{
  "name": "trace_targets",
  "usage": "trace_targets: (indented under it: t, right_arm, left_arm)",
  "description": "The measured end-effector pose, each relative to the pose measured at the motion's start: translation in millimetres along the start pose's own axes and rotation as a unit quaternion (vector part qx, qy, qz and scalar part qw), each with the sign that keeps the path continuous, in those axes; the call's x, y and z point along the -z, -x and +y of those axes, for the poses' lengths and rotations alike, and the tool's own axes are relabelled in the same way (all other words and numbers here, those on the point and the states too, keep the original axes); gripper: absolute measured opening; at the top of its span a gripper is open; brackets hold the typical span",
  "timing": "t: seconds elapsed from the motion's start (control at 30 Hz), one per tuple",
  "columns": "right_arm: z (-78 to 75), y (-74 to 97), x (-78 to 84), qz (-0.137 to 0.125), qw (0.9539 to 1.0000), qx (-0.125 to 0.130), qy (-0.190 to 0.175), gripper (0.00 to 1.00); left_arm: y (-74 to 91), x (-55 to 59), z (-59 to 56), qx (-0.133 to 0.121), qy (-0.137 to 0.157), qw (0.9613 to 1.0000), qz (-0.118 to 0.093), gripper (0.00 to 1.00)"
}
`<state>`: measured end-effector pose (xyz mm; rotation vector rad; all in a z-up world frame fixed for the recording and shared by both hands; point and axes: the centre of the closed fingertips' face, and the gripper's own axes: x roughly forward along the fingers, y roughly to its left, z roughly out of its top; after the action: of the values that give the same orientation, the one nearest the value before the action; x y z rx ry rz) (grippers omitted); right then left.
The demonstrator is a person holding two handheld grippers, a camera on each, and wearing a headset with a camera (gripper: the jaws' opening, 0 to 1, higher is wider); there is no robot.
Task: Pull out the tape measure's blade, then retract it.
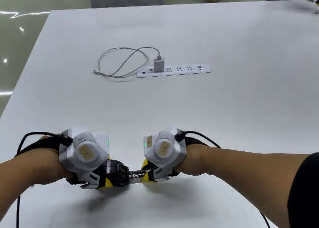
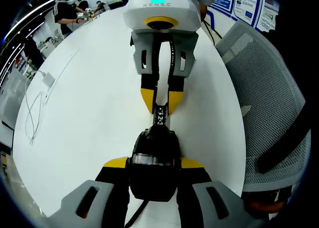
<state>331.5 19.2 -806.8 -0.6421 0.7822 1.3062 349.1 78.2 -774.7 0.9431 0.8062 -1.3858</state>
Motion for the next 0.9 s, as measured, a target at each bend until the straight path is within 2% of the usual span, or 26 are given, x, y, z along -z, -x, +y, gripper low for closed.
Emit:
trace_targets:
  t: [0.9]
  right_arm:
    - [-2.2,7.4,11.3,0.005,1.0000,0.000,0.001,0.09]
  left_arm:
    - [-0.1,-0.3,-0.3,0.002,0.002,1.0000,-0.002,0.31]
